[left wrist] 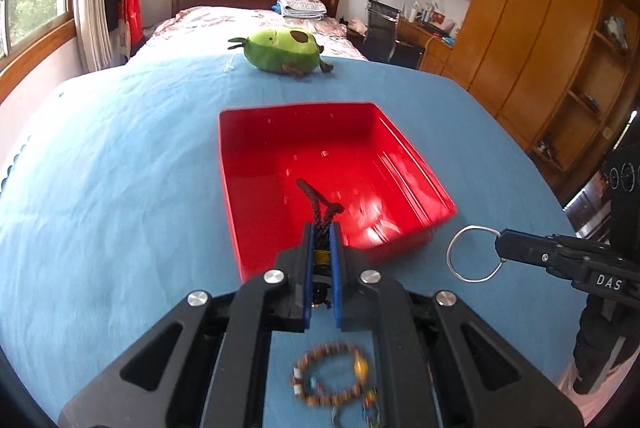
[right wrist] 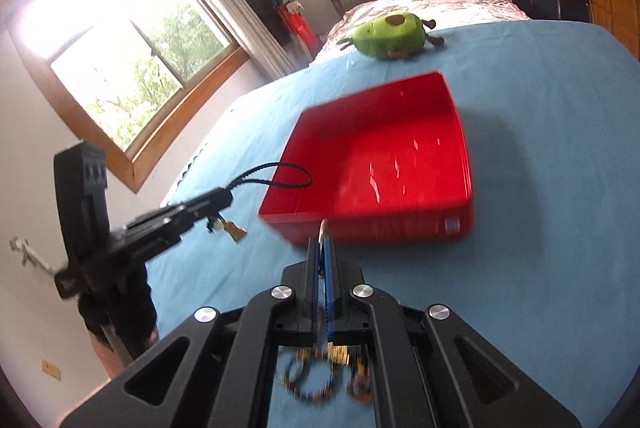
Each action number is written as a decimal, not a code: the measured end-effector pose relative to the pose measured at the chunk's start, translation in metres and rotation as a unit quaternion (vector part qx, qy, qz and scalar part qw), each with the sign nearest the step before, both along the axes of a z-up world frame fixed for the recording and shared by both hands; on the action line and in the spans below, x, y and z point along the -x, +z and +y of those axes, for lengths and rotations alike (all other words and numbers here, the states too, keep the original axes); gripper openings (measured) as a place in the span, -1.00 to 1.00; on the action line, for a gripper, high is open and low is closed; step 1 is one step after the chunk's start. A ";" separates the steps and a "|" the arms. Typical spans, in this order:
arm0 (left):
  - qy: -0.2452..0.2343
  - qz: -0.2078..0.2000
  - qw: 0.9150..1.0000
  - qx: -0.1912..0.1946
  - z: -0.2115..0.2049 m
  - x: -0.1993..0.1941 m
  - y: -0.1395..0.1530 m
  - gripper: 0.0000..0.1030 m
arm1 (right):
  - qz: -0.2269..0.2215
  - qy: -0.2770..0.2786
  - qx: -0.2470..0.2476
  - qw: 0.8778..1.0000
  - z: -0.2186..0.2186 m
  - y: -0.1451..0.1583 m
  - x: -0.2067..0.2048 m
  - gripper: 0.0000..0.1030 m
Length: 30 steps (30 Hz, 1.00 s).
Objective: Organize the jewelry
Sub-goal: 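Open both tools to drop the pendant and bangle into the tin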
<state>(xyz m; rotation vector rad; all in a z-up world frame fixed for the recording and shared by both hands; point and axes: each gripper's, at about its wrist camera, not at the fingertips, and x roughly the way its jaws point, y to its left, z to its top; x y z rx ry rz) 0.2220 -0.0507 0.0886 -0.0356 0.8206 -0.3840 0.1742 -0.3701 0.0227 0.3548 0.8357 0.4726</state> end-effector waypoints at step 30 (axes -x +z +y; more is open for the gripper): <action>0.051 -0.022 0.998 -0.030 -0.005 -0.048 0.001 0.63 | -0.028 -0.074 0.043 0.996 -0.013 -0.009 -0.066 -0.41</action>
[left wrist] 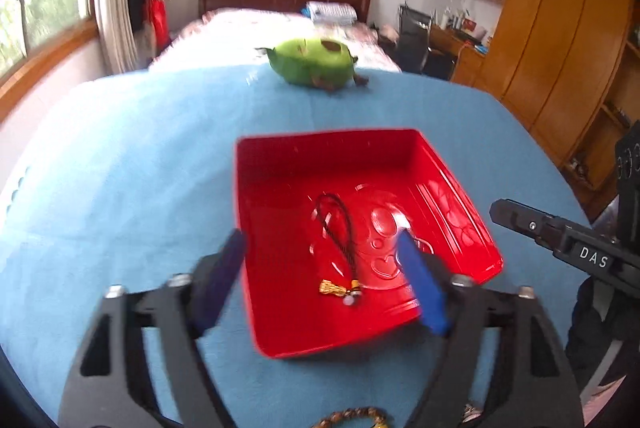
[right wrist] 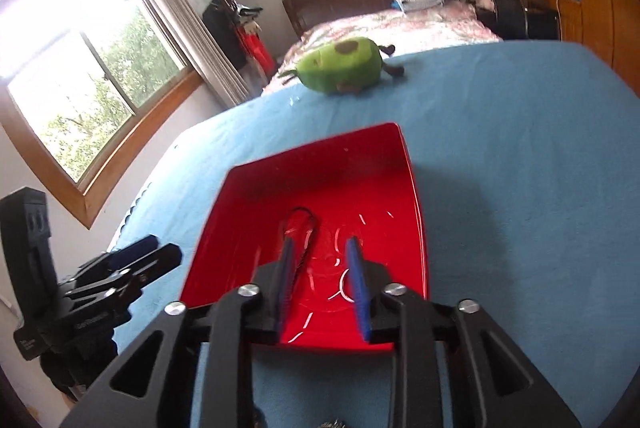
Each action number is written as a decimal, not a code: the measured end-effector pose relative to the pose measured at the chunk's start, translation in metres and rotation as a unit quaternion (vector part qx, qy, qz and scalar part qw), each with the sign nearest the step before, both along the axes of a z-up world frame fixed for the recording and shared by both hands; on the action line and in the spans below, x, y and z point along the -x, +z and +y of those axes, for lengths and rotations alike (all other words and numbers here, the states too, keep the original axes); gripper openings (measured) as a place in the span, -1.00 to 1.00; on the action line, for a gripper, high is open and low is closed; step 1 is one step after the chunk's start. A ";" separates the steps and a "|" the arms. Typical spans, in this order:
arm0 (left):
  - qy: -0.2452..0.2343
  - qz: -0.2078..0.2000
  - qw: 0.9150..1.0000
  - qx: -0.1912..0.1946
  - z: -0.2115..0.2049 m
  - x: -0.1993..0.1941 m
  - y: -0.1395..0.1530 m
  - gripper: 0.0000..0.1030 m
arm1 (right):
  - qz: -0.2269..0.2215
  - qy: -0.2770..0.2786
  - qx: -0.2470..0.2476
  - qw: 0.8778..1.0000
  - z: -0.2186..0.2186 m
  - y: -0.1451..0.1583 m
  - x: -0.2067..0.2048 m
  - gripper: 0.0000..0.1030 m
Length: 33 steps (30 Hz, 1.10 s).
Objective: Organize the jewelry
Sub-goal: 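Open both tools to drop the pendant and bangle into the tin, then grasp the wooden bead bracelet with left tool while right tool grasps tangled chains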
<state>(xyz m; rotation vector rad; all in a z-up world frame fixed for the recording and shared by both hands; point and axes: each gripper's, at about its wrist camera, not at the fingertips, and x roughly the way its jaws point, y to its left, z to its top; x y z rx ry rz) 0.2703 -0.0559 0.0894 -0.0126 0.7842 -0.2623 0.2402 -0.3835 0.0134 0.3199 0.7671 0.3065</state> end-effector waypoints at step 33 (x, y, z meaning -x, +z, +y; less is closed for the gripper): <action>-0.102 0.127 0.986 -0.019 0.017 0.086 -0.099 0.23 | 0.054 0.058 0.000 0.997 0.011 -0.052 0.068 -0.37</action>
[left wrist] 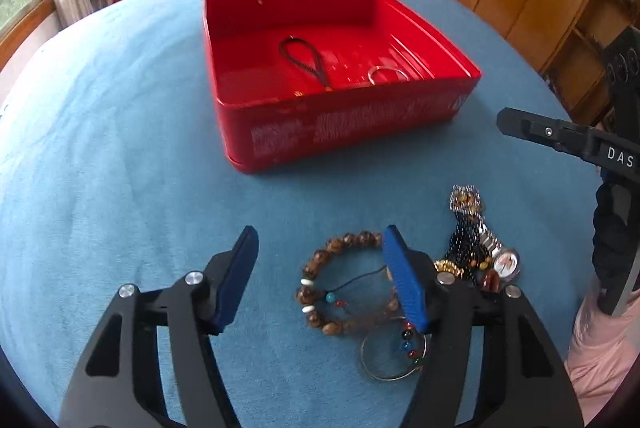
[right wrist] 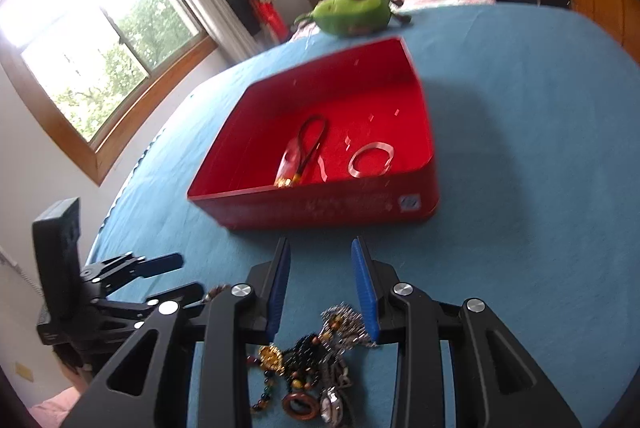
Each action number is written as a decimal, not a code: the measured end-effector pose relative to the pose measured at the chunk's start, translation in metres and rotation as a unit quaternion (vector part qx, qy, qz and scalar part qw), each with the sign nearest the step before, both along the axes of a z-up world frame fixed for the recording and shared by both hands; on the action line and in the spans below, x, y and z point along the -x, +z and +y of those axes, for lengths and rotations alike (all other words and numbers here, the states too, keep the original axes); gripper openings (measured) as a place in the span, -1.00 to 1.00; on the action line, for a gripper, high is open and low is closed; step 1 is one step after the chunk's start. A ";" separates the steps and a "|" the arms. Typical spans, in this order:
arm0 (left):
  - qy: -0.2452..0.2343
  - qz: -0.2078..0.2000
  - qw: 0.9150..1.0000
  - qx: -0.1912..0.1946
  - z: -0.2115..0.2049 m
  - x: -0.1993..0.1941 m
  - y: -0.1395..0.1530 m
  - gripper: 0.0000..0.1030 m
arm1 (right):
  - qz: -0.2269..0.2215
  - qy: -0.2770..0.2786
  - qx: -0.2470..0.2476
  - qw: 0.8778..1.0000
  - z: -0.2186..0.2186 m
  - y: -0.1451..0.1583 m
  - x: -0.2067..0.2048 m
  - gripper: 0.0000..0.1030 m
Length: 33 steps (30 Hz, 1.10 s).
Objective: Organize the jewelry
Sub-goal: 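Grasp the wooden bead bracelet with left tool while right tool grasps tangled chains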
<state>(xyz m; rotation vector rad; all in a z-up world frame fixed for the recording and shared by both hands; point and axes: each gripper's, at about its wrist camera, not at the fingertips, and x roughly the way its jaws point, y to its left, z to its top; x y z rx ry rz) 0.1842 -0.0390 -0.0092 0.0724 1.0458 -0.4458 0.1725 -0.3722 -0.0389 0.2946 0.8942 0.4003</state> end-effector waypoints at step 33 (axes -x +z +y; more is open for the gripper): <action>-0.016 -0.006 1.000 -0.002 -0.006 -0.013 -0.018 -0.81 | 0.055 0.002 0.000 0.998 0.001 -0.029 -0.005 -0.16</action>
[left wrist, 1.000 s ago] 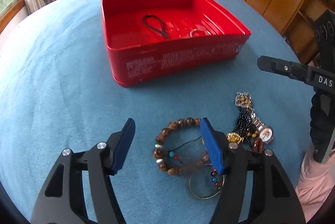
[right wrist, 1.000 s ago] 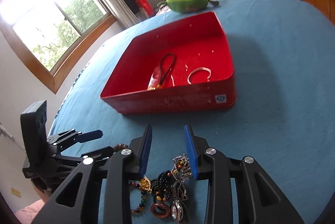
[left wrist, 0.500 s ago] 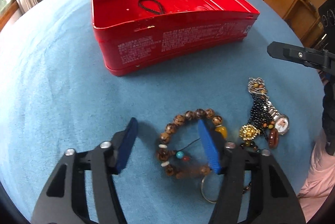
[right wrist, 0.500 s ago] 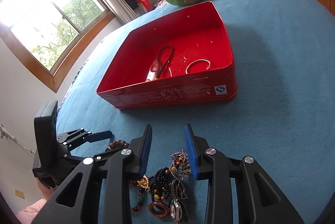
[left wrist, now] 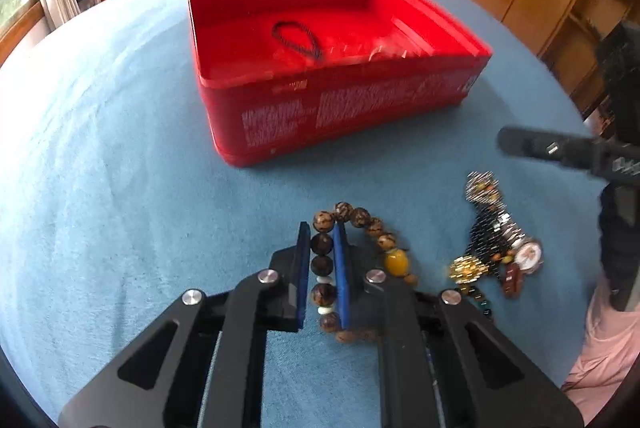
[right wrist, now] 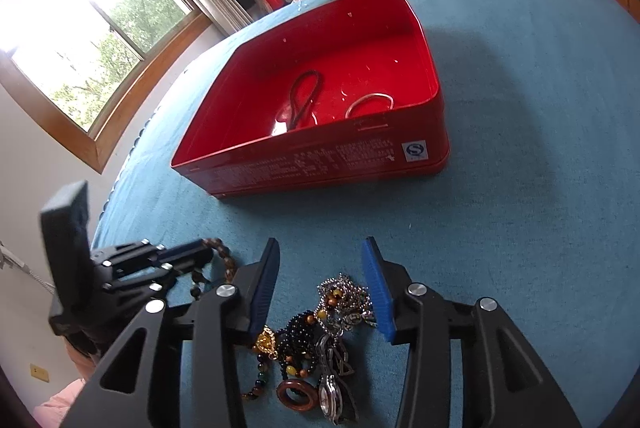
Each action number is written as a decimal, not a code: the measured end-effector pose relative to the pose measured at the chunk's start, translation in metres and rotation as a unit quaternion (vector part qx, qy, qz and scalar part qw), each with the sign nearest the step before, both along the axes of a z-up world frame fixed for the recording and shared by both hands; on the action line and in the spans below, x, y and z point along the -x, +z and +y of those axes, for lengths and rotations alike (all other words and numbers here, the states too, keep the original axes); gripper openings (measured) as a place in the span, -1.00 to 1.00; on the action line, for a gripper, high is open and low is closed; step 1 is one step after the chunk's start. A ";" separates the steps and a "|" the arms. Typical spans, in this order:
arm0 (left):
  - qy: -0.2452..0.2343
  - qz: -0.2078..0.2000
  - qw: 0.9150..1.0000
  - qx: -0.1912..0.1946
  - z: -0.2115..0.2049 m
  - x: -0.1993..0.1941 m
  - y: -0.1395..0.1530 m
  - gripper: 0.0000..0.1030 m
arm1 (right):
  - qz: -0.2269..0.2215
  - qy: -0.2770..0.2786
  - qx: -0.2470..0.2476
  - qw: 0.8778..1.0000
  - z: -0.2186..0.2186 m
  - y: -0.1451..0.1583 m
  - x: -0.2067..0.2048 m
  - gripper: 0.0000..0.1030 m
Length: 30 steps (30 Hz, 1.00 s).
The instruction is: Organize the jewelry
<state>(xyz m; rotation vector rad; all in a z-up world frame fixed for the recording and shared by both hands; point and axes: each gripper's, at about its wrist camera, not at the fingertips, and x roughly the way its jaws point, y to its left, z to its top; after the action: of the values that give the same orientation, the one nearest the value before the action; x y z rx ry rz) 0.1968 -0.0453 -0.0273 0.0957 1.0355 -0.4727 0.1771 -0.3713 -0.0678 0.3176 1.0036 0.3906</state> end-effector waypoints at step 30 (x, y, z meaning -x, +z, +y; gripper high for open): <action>0.025 -0.060 0.990 0.124 0.031 0.012 0.050 -0.81 | 0.014 0.048 0.032 0.998 0.025 -0.021 -0.001 -0.72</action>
<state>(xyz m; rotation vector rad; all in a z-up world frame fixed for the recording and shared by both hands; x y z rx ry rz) 0.1852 -0.0144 0.0232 -0.1219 0.8526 -0.5406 0.1776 -0.3465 -0.0891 0.2181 1.0584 0.4417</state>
